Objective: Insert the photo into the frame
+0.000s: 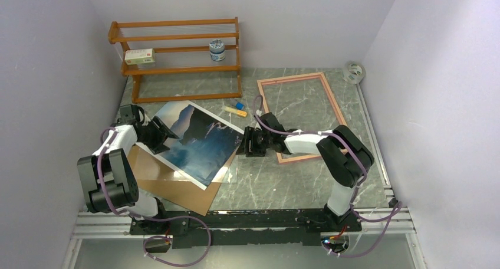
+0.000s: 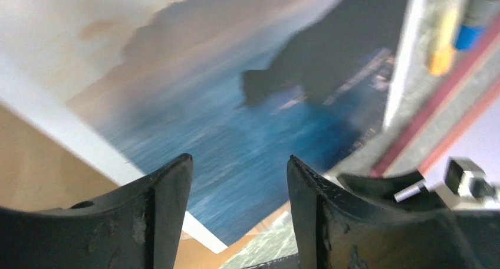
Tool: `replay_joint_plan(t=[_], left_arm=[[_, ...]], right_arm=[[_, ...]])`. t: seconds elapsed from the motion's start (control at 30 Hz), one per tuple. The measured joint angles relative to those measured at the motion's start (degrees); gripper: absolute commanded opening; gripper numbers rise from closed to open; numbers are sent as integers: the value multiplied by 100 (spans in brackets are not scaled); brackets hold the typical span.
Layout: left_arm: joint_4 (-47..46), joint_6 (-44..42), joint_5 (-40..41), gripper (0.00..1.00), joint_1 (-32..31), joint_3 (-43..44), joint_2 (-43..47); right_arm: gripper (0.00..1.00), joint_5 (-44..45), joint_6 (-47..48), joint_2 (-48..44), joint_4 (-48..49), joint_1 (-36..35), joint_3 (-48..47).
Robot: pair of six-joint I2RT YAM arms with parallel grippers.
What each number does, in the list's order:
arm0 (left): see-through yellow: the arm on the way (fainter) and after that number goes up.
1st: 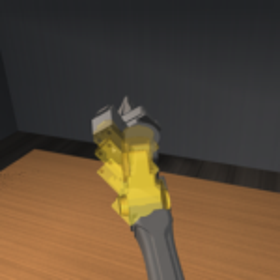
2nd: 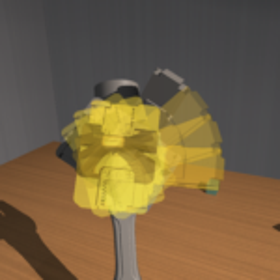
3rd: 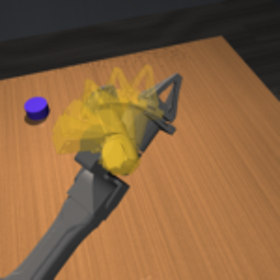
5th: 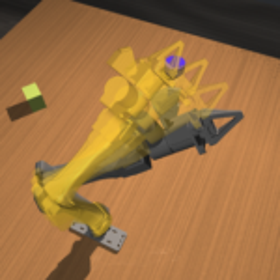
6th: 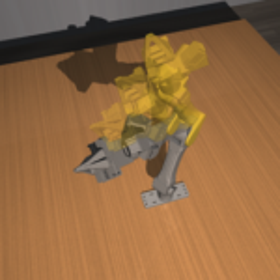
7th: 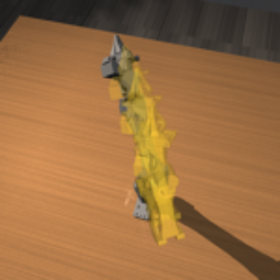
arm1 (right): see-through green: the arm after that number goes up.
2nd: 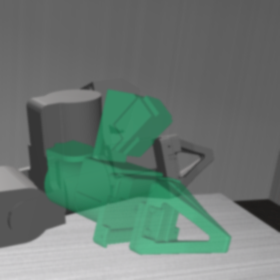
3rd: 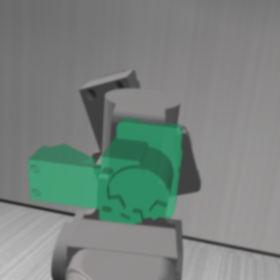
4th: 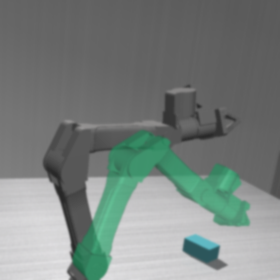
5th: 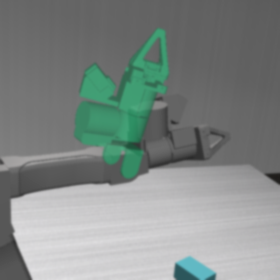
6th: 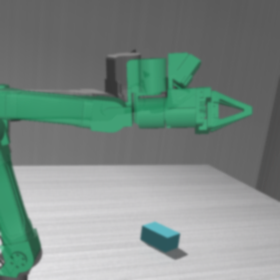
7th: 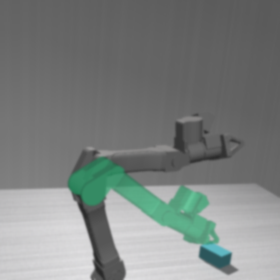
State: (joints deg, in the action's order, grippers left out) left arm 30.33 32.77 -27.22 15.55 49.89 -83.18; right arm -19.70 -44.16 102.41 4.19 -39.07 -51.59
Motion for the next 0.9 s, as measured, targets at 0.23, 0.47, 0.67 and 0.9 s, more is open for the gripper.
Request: replay_joint_plan(t=[0.23, 0.47, 0.67, 0.9], left_arm=[[356, 199, 1257, 61, -66, -411, -79], [330, 452, 1519, 59, -79, -485, -184], [155, 796, 1429, 57, -37, -616, -173], [-269, 1266, 717, 54, -31, -839, -260]], right_arm=[[55, -599, -391, 79, 601, -142, 323], [69, -1056, -933, 354, 1558, -297, 474], [71, -1360, -1440, 422, 2914, -258, 1040], [49, -1781, -2155, 997, 4083, -315, 1147]])
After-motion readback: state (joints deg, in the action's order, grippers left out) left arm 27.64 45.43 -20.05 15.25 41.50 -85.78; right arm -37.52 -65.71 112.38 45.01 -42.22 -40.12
